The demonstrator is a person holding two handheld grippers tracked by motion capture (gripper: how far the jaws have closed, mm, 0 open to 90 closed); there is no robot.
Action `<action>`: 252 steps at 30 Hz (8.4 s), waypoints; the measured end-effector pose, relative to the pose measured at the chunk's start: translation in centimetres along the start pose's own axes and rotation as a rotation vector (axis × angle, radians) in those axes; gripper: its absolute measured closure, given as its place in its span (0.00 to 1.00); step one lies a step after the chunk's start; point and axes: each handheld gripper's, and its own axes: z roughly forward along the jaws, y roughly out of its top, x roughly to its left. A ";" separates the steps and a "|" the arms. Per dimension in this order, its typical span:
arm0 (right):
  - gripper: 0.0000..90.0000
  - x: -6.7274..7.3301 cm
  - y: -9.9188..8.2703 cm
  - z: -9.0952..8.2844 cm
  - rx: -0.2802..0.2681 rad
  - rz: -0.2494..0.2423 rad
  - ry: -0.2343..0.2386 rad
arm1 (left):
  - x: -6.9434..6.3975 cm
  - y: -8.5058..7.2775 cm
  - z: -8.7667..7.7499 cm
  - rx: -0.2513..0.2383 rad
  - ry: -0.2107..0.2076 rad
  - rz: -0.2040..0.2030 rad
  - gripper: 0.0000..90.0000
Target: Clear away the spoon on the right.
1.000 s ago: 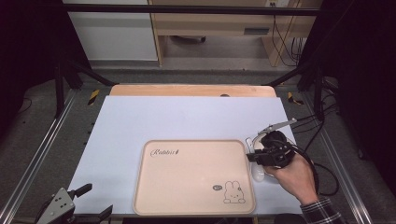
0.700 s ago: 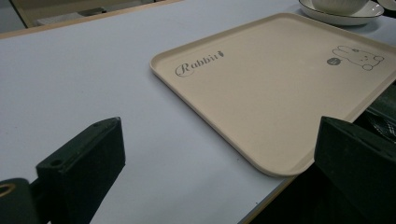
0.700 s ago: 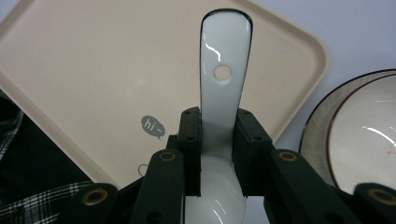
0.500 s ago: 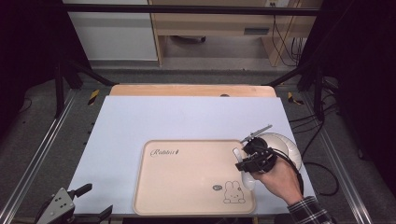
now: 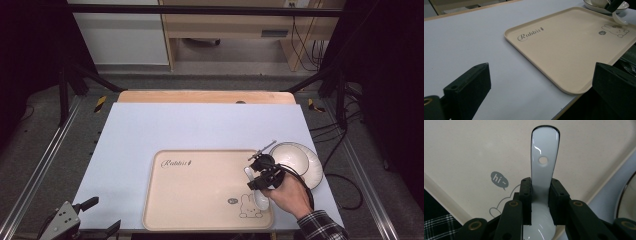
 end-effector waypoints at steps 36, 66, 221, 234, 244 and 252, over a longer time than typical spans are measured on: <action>0.99 1.2 -1.6 1.4 -0.179 -0.023 0.000 | -0.1 0.0 0.0 0.001 0.001 0.003 0.02; 1.00 1.9 -2.9 4.5 -0.169 -0.068 -0.104 | -0.1 0.0 0.0 0.002 -0.003 0.007 0.02; 0.00 1.8 -8.9 -2.9 -0.594 -0.072 -0.212 | 0.0 0.0 0.0 0.002 -0.009 0.000 0.02; 0.00 1.8 -10.1 -3.3 -0.612 -0.060 -0.217 | 0.0 0.0 0.1 0.003 -0.008 0.000 0.02; 0.00 1.8 -11.0 -3.7 -0.622 -0.052 -0.218 | 0.0 0.0 0.1 0.003 -0.007 0.002 0.02; 0.00 1.8 -11.9 -4.0 -0.632 -0.034 -0.216 | 0.0 0.0 0.1 0.004 -0.006 0.002 0.02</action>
